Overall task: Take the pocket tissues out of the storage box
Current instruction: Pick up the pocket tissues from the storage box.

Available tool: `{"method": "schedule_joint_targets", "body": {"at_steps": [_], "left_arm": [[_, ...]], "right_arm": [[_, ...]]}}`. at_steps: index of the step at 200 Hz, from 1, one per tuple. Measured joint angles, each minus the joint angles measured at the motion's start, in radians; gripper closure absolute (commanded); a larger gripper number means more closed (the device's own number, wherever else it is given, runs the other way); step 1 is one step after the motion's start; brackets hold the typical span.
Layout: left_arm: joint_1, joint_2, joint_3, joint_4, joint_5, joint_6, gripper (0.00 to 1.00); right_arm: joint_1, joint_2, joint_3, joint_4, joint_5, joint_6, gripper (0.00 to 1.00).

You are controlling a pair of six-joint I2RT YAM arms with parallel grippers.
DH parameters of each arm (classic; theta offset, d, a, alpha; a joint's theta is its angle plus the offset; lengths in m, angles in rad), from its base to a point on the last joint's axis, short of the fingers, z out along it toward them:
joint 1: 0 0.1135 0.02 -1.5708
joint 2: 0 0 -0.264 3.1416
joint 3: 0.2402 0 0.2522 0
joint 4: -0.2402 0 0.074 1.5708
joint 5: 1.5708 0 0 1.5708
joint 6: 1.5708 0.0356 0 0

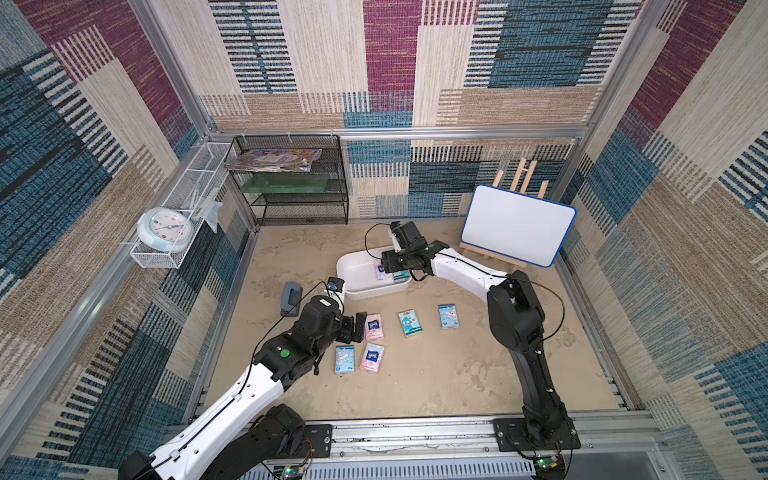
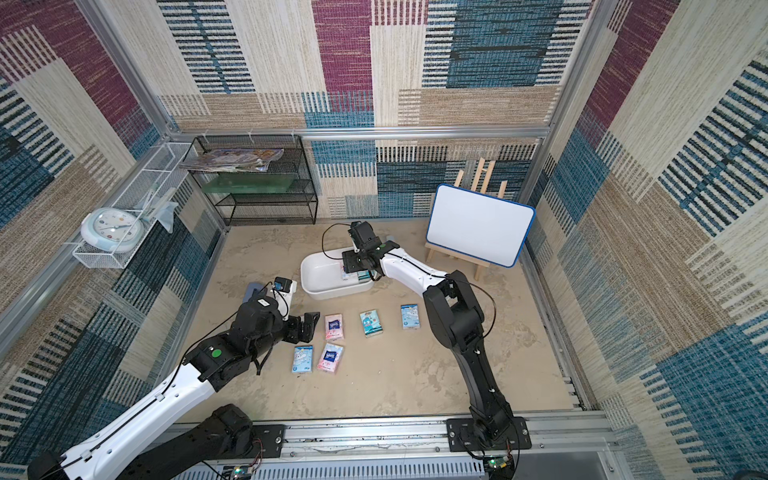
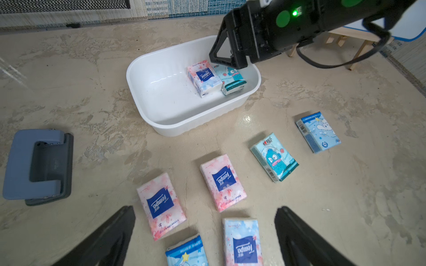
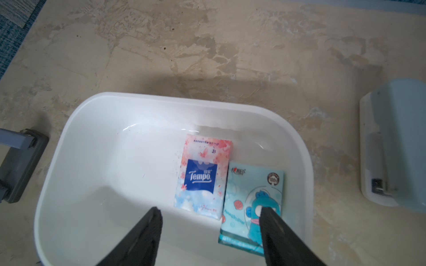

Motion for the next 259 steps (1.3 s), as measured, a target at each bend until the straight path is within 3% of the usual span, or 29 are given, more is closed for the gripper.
{"method": "schedule_joint_targets", "body": {"at_steps": [67, 133, 198, 259], "left_arm": [[0.0, 0.028, -0.008, 0.026, -0.014, 0.023, 0.0], [0.001, 0.039, -0.002, 0.026, -0.029, 0.032, 0.0], [0.002, 0.041, -0.002, 0.026, -0.048, 0.034, 0.0], [0.002, 0.035, -0.002, 0.024, -0.051, 0.034, 0.0]], "right_arm": [[0.014, 0.161, 0.166, -0.054, -0.005, -0.019, 0.31], [0.024, 0.205, 0.185, -0.038, -0.016, -0.023, 0.35], [0.061, 0.22, 0.176, -0.061, 0.006, -0.069, 0.3], [0.063, 0.23, 0.179, -0.054, 0.037, -0.074, 0.47]]}}
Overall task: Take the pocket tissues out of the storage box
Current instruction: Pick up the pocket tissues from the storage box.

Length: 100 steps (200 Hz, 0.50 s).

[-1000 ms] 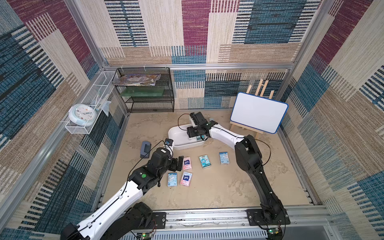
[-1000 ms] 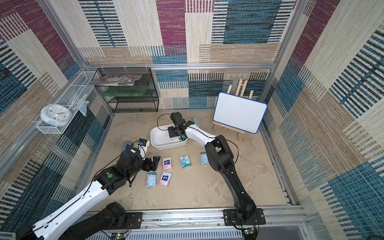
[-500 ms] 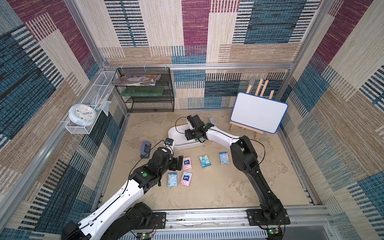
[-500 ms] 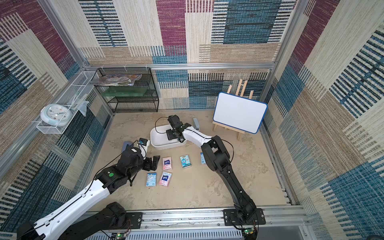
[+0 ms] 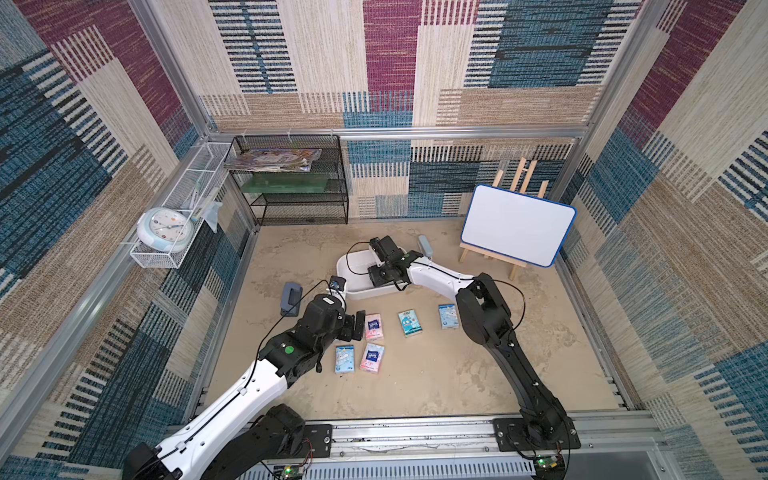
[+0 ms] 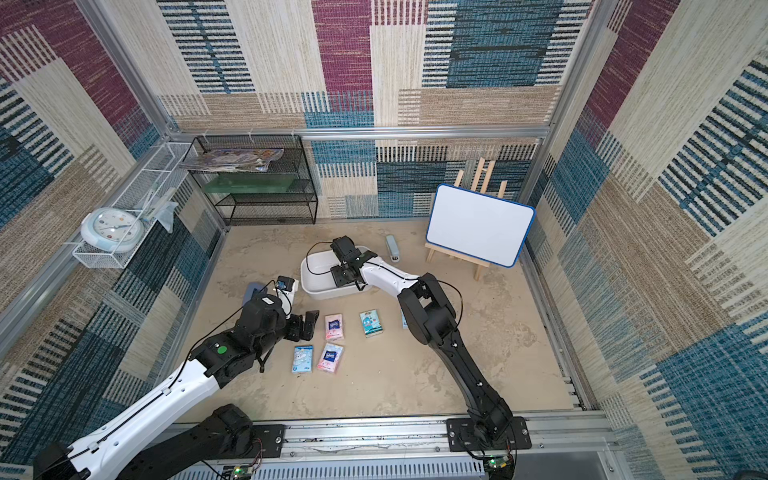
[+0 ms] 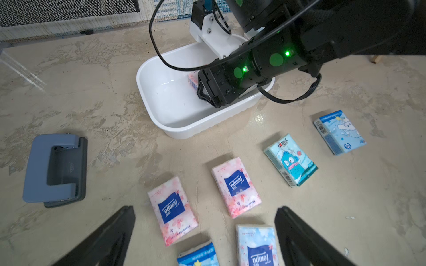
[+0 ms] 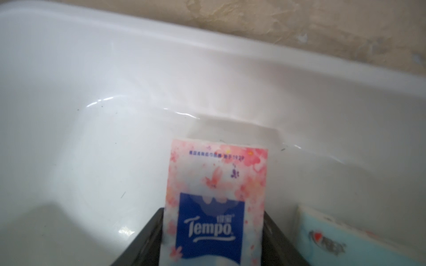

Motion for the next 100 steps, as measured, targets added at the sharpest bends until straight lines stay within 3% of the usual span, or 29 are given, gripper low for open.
{"method": "schedule_joint_targets", "body": {"at_steps": [100], "left_arm": [[0.0, -0.035, -0.005, -0.009, -0.023, -0.012, 0.0]], "right_arm": [[0.0, -0.135, -0.054, -0.025, 0.011, 0.016, 0.51]]}}
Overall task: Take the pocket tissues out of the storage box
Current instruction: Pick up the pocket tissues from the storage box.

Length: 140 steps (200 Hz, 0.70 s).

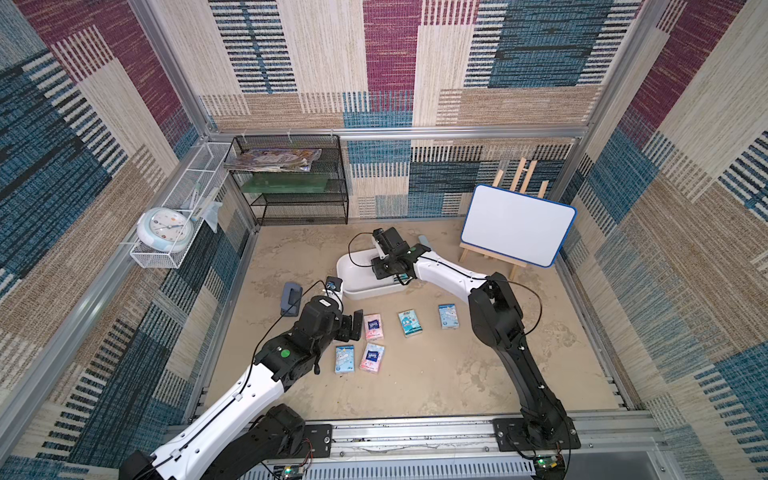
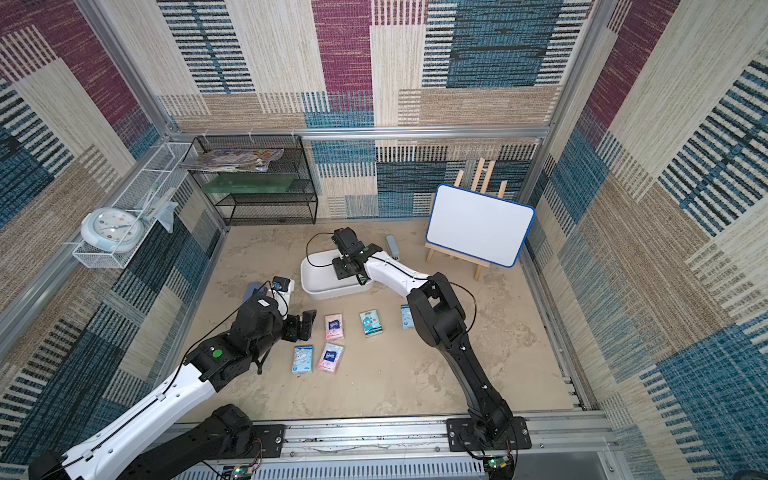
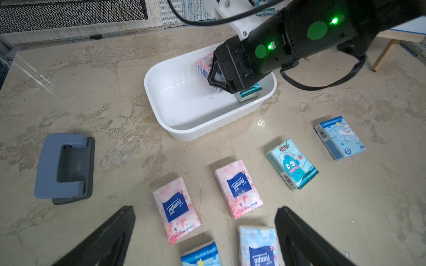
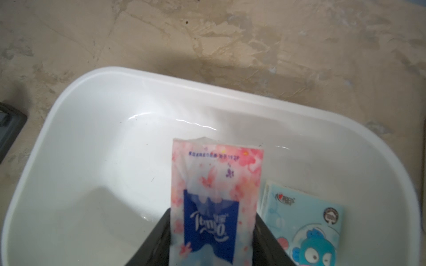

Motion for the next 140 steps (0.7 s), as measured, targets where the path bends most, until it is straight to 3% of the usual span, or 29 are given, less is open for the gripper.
{"method": "schedule_joint_targets", "body": {"at_steps": [98, 140], "left_arm": [[0.001, -0.004, 0.0, 0.002, -0.023, -0.025, 0.0], [0.003, 0.019, 0.0, 0.022, -0.021, -0.037, 0.0]], "right_arm": [[-0.001, -0.179, -0.154, 0.011, 0.007, 0.041, 0.53], [0.008, -0.329, -0.298, 0.021, 0.013, 0.093, 0.53]]}}
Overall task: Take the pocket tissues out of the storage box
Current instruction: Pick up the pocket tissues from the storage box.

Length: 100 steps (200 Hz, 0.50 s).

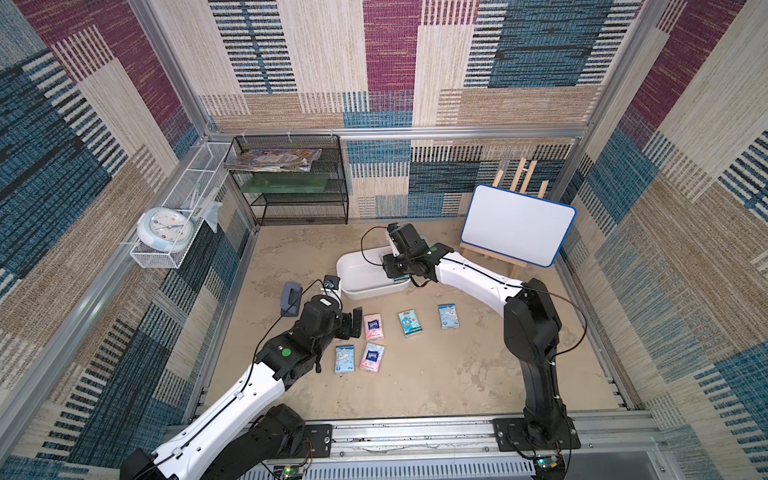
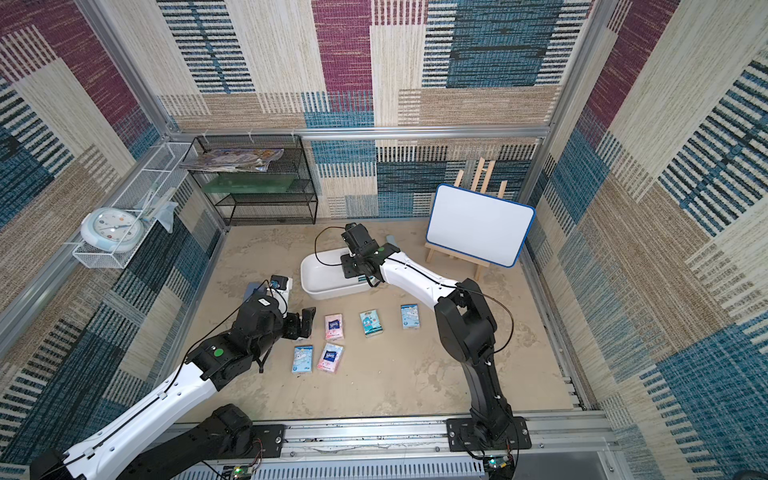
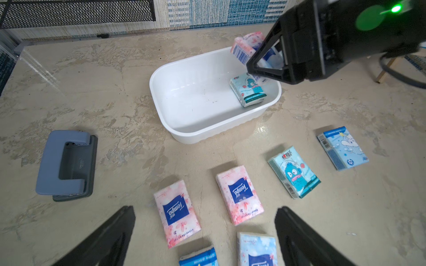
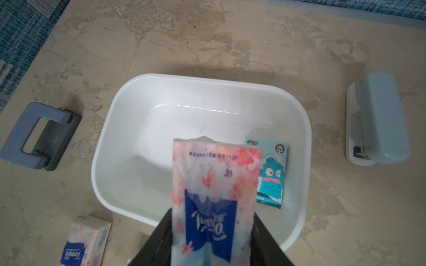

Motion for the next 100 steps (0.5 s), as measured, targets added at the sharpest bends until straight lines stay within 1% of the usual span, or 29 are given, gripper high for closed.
{"method": "schedule_joint_targets", "body": {"at_steps": [47, 100], "left_arm": [[0.003, 0.035, 0.005, 0.029, 0.025, -0.018, 0.0], [0.006, 0.046, -0.009, 0.061, 0.028, -0.04, 0.0]], "right_arm": [[0.045, -0.208, -0.237, -0.01, 0.008, 0.106, 0.53], [0.138, -0.417, -0.483, -0.086, 0.012, 0.274, 0.53]]}}
